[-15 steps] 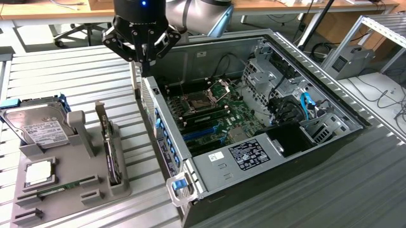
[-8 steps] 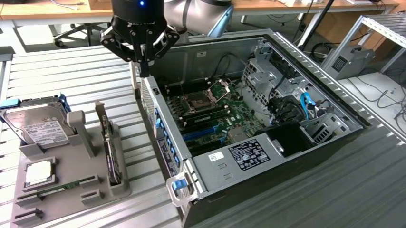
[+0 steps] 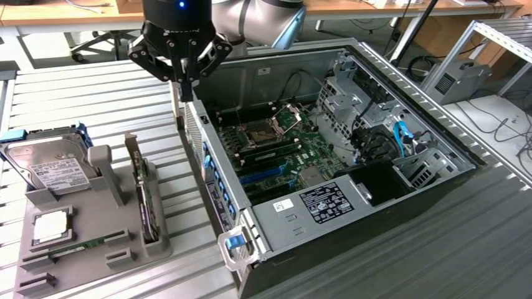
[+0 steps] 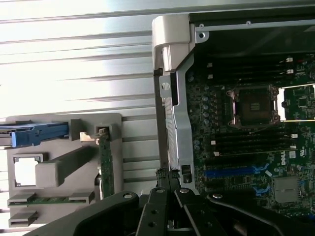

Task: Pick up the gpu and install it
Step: 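Reach for the gpu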

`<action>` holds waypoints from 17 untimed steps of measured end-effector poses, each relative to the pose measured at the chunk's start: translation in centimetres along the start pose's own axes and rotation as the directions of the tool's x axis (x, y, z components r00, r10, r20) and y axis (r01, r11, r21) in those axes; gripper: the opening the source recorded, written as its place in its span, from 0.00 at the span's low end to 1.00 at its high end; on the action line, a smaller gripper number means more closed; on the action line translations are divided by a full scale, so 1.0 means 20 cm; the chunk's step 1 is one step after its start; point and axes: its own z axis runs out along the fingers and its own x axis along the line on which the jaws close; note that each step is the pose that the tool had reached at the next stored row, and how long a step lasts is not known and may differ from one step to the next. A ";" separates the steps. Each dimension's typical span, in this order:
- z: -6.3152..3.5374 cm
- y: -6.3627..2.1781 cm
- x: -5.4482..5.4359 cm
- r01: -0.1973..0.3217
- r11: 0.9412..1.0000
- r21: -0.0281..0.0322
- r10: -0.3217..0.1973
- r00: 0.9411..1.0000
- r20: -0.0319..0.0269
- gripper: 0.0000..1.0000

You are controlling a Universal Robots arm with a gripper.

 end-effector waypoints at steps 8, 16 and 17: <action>0.000 -0.001 0.02 0.000 1.000 0.000 0.000 1.000 0.000 0.11; -0.001 -0.003 0.04 0.000 1.000 0.000 0.000 1.000 0.000 0.11; -0.001 -0.003 0.04 0.000 1.000 0.000 0.000 1.000 0.000 0.11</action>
